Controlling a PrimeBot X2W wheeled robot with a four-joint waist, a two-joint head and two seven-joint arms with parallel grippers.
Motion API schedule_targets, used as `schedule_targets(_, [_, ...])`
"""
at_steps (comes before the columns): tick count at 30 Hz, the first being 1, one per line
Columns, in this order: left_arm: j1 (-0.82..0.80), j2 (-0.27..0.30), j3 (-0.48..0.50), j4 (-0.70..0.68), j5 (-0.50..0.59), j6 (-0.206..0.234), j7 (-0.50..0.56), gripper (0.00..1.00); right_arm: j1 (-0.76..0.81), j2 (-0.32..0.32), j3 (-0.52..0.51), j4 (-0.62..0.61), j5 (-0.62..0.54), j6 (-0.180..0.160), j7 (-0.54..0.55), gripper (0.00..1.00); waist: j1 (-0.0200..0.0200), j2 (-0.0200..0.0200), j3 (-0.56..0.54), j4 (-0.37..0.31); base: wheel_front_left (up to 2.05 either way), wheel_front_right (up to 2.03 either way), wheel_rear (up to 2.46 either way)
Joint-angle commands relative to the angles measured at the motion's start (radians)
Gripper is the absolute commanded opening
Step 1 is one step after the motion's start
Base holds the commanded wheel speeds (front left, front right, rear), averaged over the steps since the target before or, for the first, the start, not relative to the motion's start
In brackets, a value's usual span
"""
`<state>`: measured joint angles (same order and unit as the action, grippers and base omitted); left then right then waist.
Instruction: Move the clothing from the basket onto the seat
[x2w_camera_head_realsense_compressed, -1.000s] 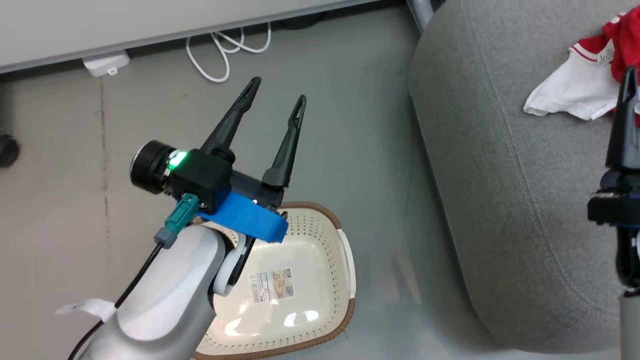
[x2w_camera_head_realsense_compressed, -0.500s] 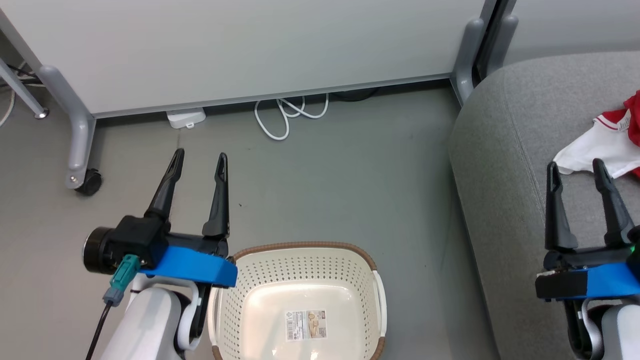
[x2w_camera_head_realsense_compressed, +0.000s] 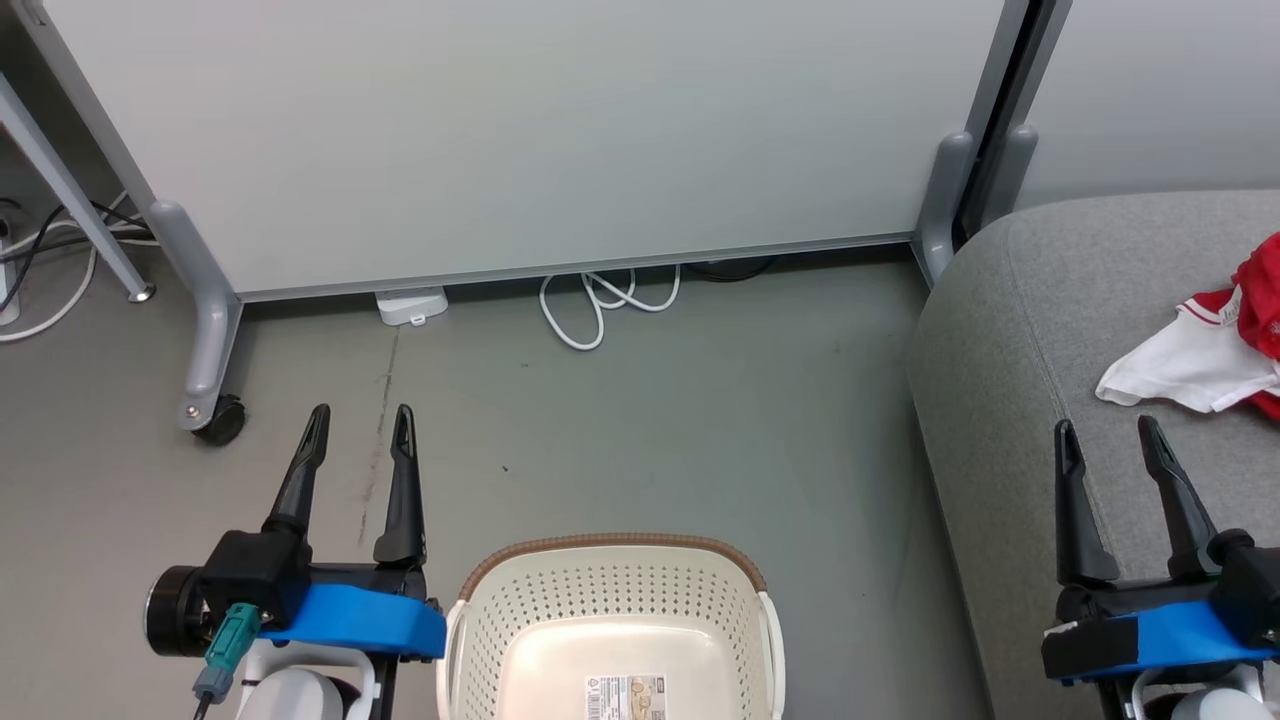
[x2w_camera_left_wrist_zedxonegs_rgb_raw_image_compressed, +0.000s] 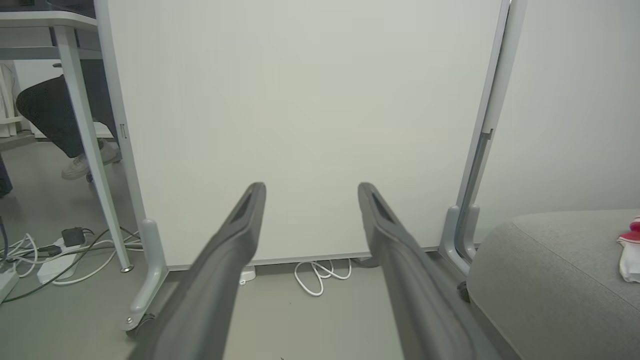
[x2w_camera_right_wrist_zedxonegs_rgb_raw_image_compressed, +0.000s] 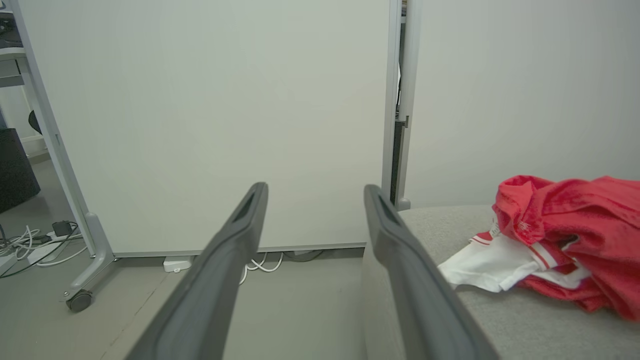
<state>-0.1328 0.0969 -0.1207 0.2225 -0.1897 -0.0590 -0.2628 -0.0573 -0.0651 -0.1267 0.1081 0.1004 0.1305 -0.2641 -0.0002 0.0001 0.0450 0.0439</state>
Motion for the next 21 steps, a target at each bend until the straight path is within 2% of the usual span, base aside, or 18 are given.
schedule_targets(1, [0.01,0.0,0.006,-0.005,0.01,-0.003,-0.003,1.0,0.015,0.004,-0.001,0.002,-0.003,0.001,-0.001,1.0,0.0002,-0.0001,-0.005,0.001,0.0,0.0,0.0])
schedule_targets(12, [0.047,-0.032,0.062,-0.015,0.057,-0.038,-0.003,1.0,0.037,0.014,0.015,0.015,-0.003,0.001,-0.001,1.0,0.0002,-0.0001,-0.032,0.006,0.0,0.0,0.0])
schedule_targets(21, [0.05,-0.043,0.068,0.0,0.069,-0.052,-0.003,1.0,0.037,0.016,0.023,0.024,0.0,0.001,-0.001,1.0,0.0002,-0.0001,-0.039,0.006,0.0,0.0,0.0])
